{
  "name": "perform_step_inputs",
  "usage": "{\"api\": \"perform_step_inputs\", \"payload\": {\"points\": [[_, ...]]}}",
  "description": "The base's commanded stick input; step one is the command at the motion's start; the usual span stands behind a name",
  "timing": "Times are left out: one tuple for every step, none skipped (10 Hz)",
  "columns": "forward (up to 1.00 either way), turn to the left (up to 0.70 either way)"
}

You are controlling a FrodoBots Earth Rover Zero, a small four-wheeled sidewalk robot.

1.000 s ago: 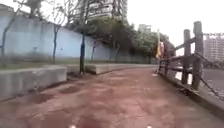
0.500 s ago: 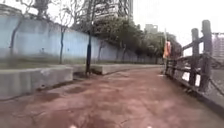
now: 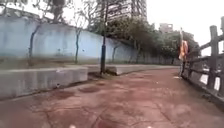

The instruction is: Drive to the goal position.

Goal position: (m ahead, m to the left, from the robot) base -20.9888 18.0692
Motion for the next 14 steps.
{"api": "perform_step_inputs", "payload": {"points": [[0.00, 1.00], [0.00, 1.00], [0.00, 1.00], [0.00, 1.00], [0.00, 1.00], [0.00, 1.00], [0.00, 1.00], [0.00, 1.00], [0.00, 1.00], [0.00, 1.00], [0.00, 1.00], [0.00, 1.00], [0.00, 1.00], [0.00, 1.00]]}}
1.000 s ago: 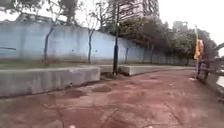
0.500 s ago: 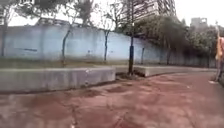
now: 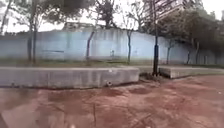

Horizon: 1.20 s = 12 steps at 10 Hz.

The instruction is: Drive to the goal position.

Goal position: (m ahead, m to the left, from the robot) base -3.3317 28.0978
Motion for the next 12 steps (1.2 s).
{"api": "perform_step_inputs", "payload": {"points": [[0.00, 1.00], [0.00, 1.00], [0.00, 1.00], [0.00, 1.00], [0.00, 1.00], [0.00, 1.00], [0.00, 1.00], [0.00, 1.00], [0.00, 1.00], [0.00, 1.00], [0.00, 1.00], [0.00, 1.00]]}}
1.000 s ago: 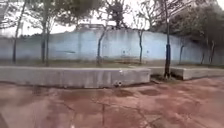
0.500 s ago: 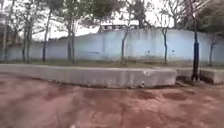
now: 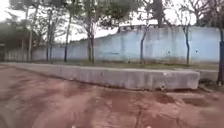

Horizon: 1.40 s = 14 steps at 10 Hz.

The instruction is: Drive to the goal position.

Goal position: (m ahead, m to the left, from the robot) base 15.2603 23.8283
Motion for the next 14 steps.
{"api": "perform_step_inputs", "payload": {"points": [[0.00, 1.00], [0.00, 1.00], [0.00, 1.00], [0.00, 1.00], [0.00, 1.00], [0.00, 0.68], [0.00, 0.01], [0.00, 0.00], [0.00, 0.00], [0.00, 0.00], [0.00, 0.00], [0.00, 0.00], [0.32, 0.15], [1.00, 0.48]]}}
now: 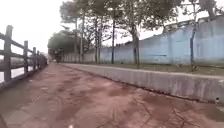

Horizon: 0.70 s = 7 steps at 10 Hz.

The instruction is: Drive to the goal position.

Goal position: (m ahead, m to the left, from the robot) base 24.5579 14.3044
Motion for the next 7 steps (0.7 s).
{"api": "perform_step_inputs", "payload": {"points": [[1.00, 0.30], [1.00, 0.18], [1.00, 0.45], [1.00, 0.48], [1.00, 0.48], [1.00, 0.48], [1.00, 0.48]]}}
